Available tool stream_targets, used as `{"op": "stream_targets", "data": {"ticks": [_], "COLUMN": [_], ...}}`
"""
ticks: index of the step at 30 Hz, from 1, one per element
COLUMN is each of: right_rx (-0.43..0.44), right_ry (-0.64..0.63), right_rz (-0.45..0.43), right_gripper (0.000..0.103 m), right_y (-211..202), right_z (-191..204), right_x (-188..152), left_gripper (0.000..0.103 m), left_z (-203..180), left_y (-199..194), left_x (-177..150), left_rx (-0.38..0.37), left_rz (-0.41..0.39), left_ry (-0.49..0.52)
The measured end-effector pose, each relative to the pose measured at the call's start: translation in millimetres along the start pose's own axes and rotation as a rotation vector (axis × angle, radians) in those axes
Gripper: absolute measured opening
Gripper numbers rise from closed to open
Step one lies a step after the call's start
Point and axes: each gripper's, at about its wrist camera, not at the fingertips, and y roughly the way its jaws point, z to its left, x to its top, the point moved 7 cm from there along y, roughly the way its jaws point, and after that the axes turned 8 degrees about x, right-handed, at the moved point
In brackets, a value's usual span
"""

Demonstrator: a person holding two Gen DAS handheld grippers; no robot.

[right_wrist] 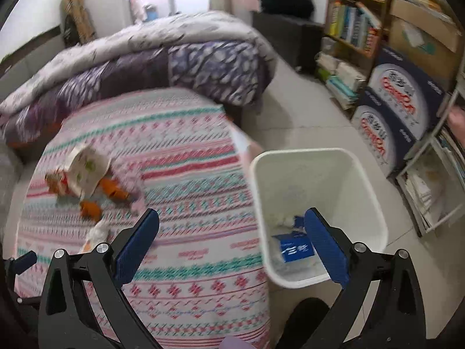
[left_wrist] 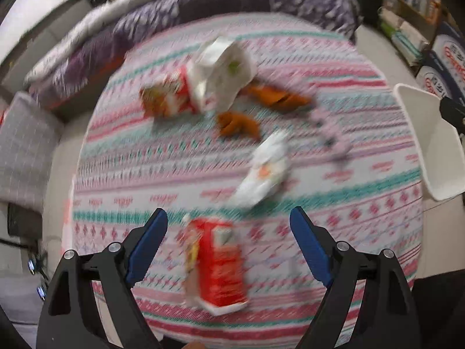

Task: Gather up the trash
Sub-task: 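Grasp the red snack packet with the left tool while the right tool moves to the white plastic bag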

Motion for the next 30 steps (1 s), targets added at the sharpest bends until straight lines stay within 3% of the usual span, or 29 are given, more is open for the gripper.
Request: {"op": "stream_targets", "data": {"ticks": [7,9,11,12,18,23,30], "right_rx": [0.128,0.145,0.158,0.167,0.214,0.228,0.199], "right_ry": [0.04,0.041,0.041,0.044,0.073,0.013,-0.107], "right_rz": [0.123,0.148,0.171,0.185,0.231,0.236,0.232], "right_gripper": [0.096,0.096,0.096,0.096,0.096,0.094,0.084], "right_y": [26,33,39,43,59,70,86], "right_z": [41,53,61,66,87,117,153], "right_x": [-22,-28,-32,-35,-41,-47,-61], "left_gripper": [0.084,0.077,0.055,0.052,0.05,0.05,0.051], "left_z": [24,24,27,29,61,95,120], "left_y": [43,52,59,61,54,38,16], "left_x": [-35,-45,-51,-52,-44,-22,-2], "left_rx": [-0.132,-0.192,-0.232,-0.243,-0.231,-0.113,-0.054], "left_rz": [0.206,0.271,0.305,0.308,0.213,0.063,-0.102], "left_ry": [-0.089,-0.104,-0.128,-0.135,-0.191,-0.238,-0.314]}}
